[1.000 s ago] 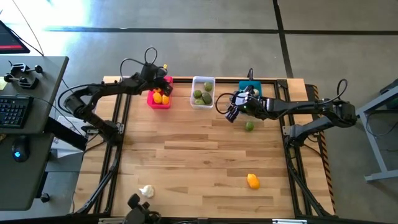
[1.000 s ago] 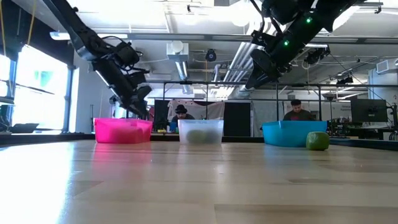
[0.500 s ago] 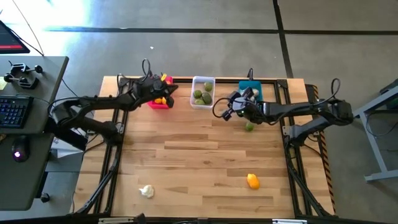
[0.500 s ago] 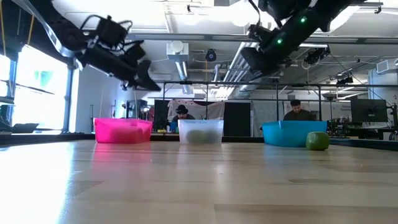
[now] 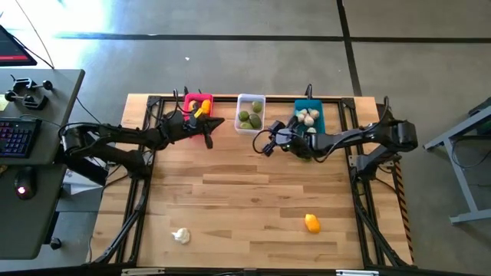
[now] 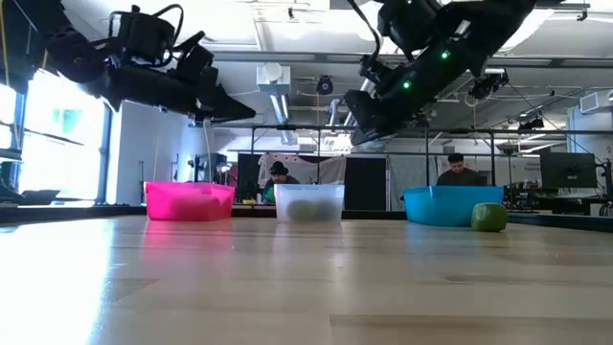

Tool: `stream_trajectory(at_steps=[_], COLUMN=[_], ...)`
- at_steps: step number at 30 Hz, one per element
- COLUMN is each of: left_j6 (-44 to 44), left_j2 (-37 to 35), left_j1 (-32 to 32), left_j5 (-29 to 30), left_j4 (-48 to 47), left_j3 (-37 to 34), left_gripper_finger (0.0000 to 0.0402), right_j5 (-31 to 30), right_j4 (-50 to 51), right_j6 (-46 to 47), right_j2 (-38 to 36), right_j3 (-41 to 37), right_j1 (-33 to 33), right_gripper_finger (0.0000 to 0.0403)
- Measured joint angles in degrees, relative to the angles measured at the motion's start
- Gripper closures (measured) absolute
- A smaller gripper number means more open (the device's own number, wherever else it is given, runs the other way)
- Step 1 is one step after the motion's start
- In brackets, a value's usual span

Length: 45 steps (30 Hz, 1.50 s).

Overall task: Sort produce into baskets
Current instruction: Put the lime into the transparent bin

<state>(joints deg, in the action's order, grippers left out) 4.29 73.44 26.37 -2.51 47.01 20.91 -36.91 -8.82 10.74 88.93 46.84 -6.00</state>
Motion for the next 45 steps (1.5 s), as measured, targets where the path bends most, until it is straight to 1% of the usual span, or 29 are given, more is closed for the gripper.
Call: stream_trajectory(at_steps=[2,5,8,11,15,17,20,22,26,31,34,38,41,43,45], left_j6=[0.8,0.5,0.5,0.5,0.5,0.5,0.3,0.3,0.8,1.4,1.4,1.9,2.1,3.5,4.4], left_j2=[0.0,0.0,0.0,0.0,0.0,0.0,0.0,0.0,0.0,0.0,0.0,0.0,0.0,0.0,0.0], left_j1=[-0.1,-0.2,-0.2,-0.2,-0.2,-0.2,-0.1,-0.1,-0.1,-0.2,-0.2,-0.2,-0.2,-0.2,-0.2], left_j5=[0.1,0.2,0.2,0.2,0.2,0.2,0.2,0.2,0.2,0.2,0.2,-0.2,-2.2,-4.1,-4.7], left_j4=[1.1,4.2,6.5,6.6,6.6,6.5,6.5,6.5,6.4,5.6,5.0,4.4,4.5,4.2,3.2], left_j3=[-0.9,-2.6,-3.6,-3.7,-3.7,-3.7,-3.7,-3.7,-3.7,-3.7,-3.7,-3.7,-3.6,-3.6,-3.6], left_gripper_finger=[0.0401,0.0401,0.0401,0.0401,0.0401,0.0401,0.0401,0.0401,0.0401,0.0401,0.0401,0.0401,0.0401,0.0401,0.0401], right_j5=[1.7,5.9,6.9,7.2,8.1,10.0,15.0,17.2,17.4,18.4,18.5,18.5,18.5,18.5,19.3], right_j4=[-7.1,-21.4,-32.5,-37.5,-36.8,-34.4,-29.2,-25.0,-14.6,-4.4,8.0,23.7,31.2,34.2,36.2], right_j6=[-0.2,-0.2,0.0,0.0,-0.2,-0.5,-0.4,0.4,0.9,2.4,5.1,9.2,11.3,12.4,13.6], right_j2=[0.1,0.1,0.1,-0.5,-3.3,-5.2,-9.1,-12.0,-17.9,-24.4,-27.1,-27.8,-27.3,-27.4,-27.4], right_j3=[-2.6,-9.5,-15.3,-19.2,-21.2,-21.3,-21.3,-21.3,-21.3,-21.3,-18.8,-13.5,-10.1,-8.8,-7.9], right_j1=[0.0,-0.4,-0.4,0.6,2.3,3.2,4.0,4.3,4.5,5.1,6.2,7.7,9.0,9.9,10.8], right_gripper_finger=[0.0402,0.0402,0.0403,0.0403,0.0403,0.0403,0.0403,0.0402,0.0402,0.0402,0.0402,0.0401,0.0386,0.0365,0.0338])
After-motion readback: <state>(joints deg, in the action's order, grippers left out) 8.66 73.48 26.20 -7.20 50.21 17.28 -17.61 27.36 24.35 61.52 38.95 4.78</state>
